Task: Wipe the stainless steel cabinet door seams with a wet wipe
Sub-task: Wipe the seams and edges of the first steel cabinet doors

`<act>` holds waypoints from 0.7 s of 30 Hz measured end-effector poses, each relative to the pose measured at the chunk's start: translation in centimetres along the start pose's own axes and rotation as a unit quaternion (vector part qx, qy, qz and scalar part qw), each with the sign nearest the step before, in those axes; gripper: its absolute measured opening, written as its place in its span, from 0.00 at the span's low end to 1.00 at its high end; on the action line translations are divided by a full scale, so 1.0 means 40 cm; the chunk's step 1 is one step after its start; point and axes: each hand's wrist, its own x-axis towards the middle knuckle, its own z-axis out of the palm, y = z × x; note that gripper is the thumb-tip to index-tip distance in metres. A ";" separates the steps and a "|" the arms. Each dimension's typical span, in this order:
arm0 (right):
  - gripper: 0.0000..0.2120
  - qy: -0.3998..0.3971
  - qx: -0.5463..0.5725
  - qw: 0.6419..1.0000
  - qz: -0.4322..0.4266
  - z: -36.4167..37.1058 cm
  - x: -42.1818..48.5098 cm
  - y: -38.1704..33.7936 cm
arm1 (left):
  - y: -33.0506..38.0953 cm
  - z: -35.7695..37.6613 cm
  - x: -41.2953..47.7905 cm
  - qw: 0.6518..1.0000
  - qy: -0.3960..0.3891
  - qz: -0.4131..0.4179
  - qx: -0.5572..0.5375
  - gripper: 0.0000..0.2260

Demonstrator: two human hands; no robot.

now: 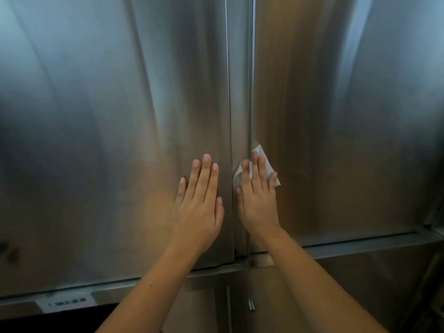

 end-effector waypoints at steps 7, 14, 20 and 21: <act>0.25 0.038 -0.012 0.999 -0.014 -0.019 0.092 0.007 | 0.014 0.004 -0.005 1.000 -0.003 -0.009 0.012 0.27; 0.35 -0.049 0.018 0.999 0.010 0.034 -0.161 0.005 | 0.042 0.028 -0.050 0.998 -0.042 0.005 0.040 0.28; 0.31 -0.055 0.003 0.998 -0.003 0.012 -0.112 0.004 | 0.076 0.049 -0.100 0.997 -0.073 0.011 0.034 0.27; 0.27 -0.041 0.015 0.999 0.006 0.011 -0.085 0.004 | 0.076 0.051 -0.103 0.997 -0.073 0.010 0.026 0.27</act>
